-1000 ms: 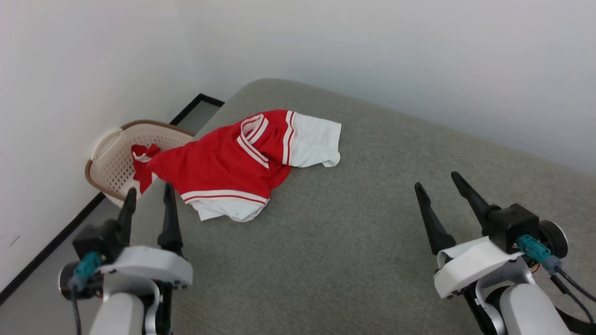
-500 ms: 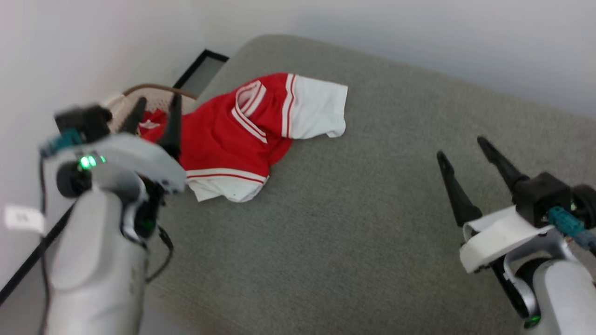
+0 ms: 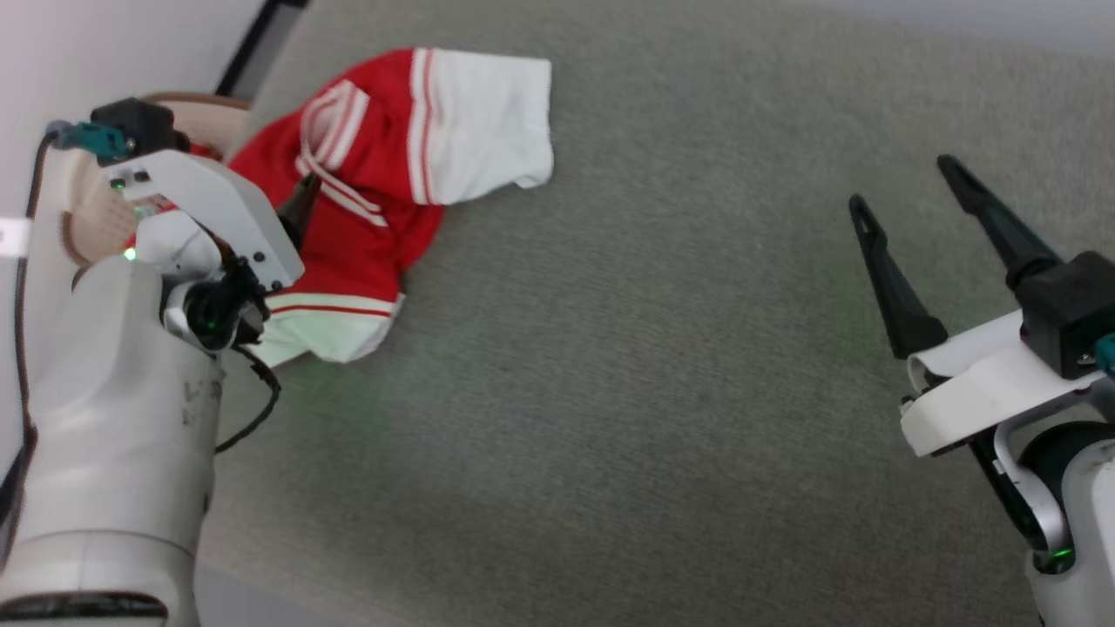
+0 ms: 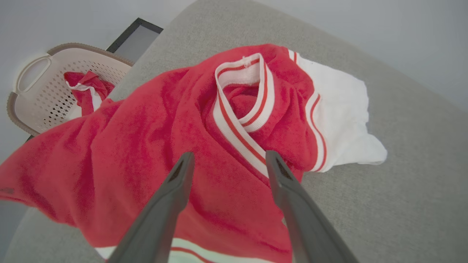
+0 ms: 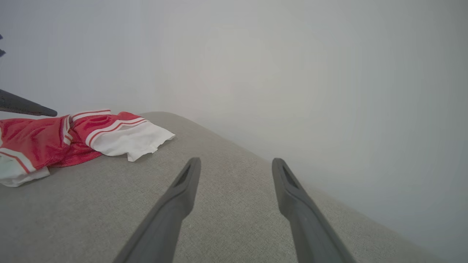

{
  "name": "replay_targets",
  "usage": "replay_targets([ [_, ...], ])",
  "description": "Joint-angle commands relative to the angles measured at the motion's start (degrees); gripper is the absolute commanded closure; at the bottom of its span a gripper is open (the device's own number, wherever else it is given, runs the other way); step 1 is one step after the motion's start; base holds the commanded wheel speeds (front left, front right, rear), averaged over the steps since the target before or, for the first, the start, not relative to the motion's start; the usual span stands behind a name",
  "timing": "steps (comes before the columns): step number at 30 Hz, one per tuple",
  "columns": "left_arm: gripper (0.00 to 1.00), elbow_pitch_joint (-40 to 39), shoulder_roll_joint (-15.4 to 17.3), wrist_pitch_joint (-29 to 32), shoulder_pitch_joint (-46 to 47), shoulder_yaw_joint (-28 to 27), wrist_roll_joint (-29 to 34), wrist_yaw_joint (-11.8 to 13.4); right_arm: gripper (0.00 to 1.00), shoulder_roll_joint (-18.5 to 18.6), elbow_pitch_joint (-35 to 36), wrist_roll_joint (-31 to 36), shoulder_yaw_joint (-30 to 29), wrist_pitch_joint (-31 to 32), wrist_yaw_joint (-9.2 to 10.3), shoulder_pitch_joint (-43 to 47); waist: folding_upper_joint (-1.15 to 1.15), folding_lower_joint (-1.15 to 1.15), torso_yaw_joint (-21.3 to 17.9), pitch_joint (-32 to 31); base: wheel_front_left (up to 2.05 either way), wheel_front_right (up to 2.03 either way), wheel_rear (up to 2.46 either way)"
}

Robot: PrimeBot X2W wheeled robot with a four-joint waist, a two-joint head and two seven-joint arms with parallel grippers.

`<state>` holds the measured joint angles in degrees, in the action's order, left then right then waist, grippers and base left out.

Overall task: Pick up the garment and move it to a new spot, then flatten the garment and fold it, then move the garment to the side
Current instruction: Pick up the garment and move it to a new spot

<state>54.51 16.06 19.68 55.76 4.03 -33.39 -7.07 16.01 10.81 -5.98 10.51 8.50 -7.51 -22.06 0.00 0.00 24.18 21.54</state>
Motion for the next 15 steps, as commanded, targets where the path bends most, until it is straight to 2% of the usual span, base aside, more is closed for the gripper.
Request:
replay_targets([
  [1, 0.0, 1.1, 0.2, 0.8, 0.9, 0.2, -0.3, -0.2, 0.0, 0.3, 0.6, 0.1, 0.1, 0.3, 0.04, -0.9, 0.0, 0.0, -3.8, 4.5, 0.0, 0.0, 0.0],
  [6, 0.0, 8.7, 1.0, 5.1, 4.9, 1.1, 0.0, 0.1, 0.0, 1.1, 2.7, -0.1, 0.5, 2.0, 0.04, -2.3, 0.0, 0.0, -5.6, 7.2, 0.0, 0.0, 0.0],
  [13, 0.0, 15.7, -0.6, 8.0, 6.0, 3.6, 0.8, -0.1, 0.0, 1.2, 4.2, -0.3, 0.5, 3.2, 0.04, -3.1, 0.0, 0.0, -6.8, 8.6, 0.0, 0.0, 0.0],
  [14, 0.05, 16.4, -0.9, 8.0, 5.8, 3.6, 0.7, 0.0, 0.0, 1.1, 4.2, -0.3, 0.5, 3.3, 0.04, -3.1, 0.0, 0.0, -6.9, 8.6, 0.0, 0.0, 0.0],
  [15, 0.25, 17.0, -1.3, 8.0, 5.5, 3.6, 0.5, 0.1, 0.0, 1.0, 4.2, -0.4, 0.5, 3.4, 0.04, -3.1, 0.0, 0.0, -7.0, 8.6, 0.0, 0.0, 0.0],
])
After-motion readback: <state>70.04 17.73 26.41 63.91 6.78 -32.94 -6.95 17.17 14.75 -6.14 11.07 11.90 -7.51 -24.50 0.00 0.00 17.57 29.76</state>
